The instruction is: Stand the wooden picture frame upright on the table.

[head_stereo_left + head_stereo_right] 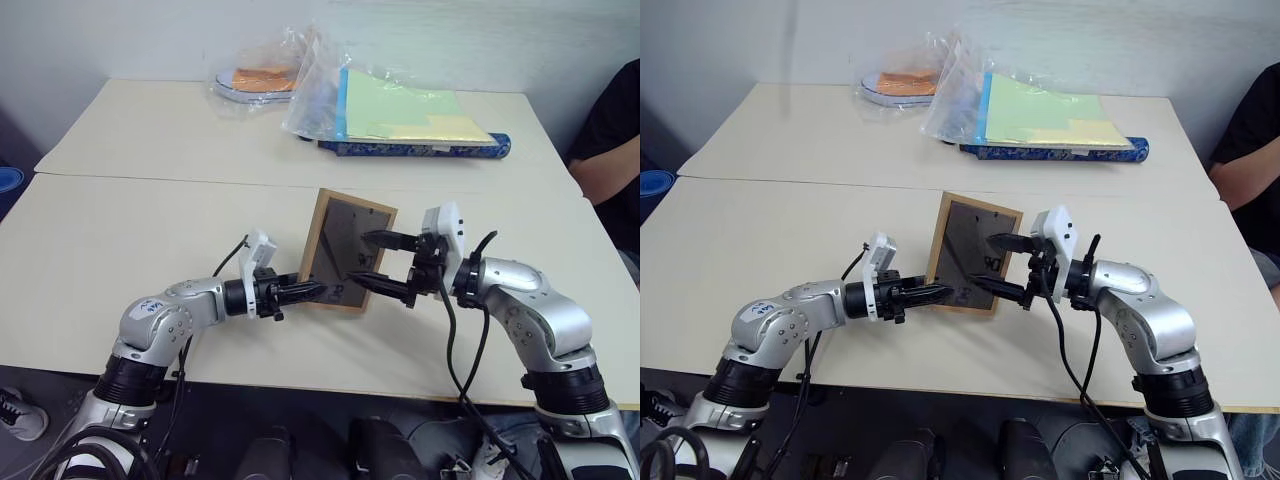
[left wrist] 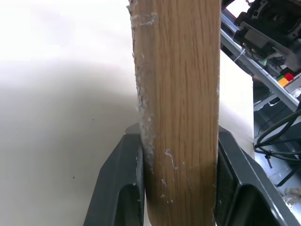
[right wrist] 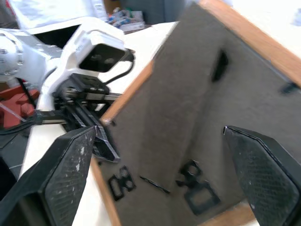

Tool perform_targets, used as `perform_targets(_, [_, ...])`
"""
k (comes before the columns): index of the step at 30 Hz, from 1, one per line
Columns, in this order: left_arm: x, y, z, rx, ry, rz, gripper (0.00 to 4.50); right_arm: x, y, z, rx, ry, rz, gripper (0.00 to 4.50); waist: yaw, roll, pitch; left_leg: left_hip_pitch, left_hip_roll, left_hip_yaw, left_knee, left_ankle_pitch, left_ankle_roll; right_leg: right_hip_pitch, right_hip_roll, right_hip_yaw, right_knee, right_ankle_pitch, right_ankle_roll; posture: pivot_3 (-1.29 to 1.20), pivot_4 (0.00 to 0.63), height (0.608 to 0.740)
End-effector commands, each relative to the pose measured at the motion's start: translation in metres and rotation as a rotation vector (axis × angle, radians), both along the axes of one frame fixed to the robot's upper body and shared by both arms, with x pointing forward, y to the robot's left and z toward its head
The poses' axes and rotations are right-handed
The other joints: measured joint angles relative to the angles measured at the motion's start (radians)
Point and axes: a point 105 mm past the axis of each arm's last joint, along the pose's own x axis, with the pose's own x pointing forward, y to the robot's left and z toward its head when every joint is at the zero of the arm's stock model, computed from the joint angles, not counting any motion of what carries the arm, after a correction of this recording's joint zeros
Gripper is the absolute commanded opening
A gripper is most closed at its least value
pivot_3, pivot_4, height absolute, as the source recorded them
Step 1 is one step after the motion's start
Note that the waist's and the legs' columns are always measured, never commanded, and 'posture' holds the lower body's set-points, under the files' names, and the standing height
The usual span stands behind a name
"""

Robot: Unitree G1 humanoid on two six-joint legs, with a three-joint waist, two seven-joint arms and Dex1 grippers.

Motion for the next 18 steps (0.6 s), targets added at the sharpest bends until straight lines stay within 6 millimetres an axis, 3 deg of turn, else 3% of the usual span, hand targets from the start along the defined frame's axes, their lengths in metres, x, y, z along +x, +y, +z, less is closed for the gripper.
perform_targets(1, [0.005,0.01,-0.013,0.081,0.031,0.063,1.3,-0.018,0.016,0.01,0.026,-0.038,0.128,4.45,0.0,0.0,0.0,0.0,0.0,0.0,0.0,0.0,0.0,0.0,0.0,0.0,0.0,0.0,0.0,0.0,0.15,0.74])
perform_targets(9, [0.009,0.019,-0.006,0.028,0.108,0.081,1.3,-0.03,-0.002,0.007,-0.015,-0.098,0.148,4.45,0.0,0.0,0.0,0.0,0.0,0.0,0.0,0.0,0.001,0.0,0.0,0.0,0.0,0.0,0.0,0.0,0.15,0.74])
perform_targets(15, [0.008,0.024,0.005,-0.085,0.236,0.104,1.3,-0.025,-0.022,0.006,-0.076,-0.29,0.073,4.45,-0.004,-0.001,0.0,-0.001,0.0,0.0,-0.001,0.0,0.001,-0.001,0.001,0.001,0.0,0.0,0.0,0.0,0.15,0.74])
perform_targets(18, [-0.004,0.03,0.005,-0.155,0.411,0.067,1.3,-0.017,-0.042,0.012,-0.128,-0.453,0.001,4.45,-0.004,-0.001,0.001,0.0,0.001,0.0,-0.001,0.0,0.0,-0.002,0.001,0.001,0.0,0.0,0.0,0.0,0.15,0.74])
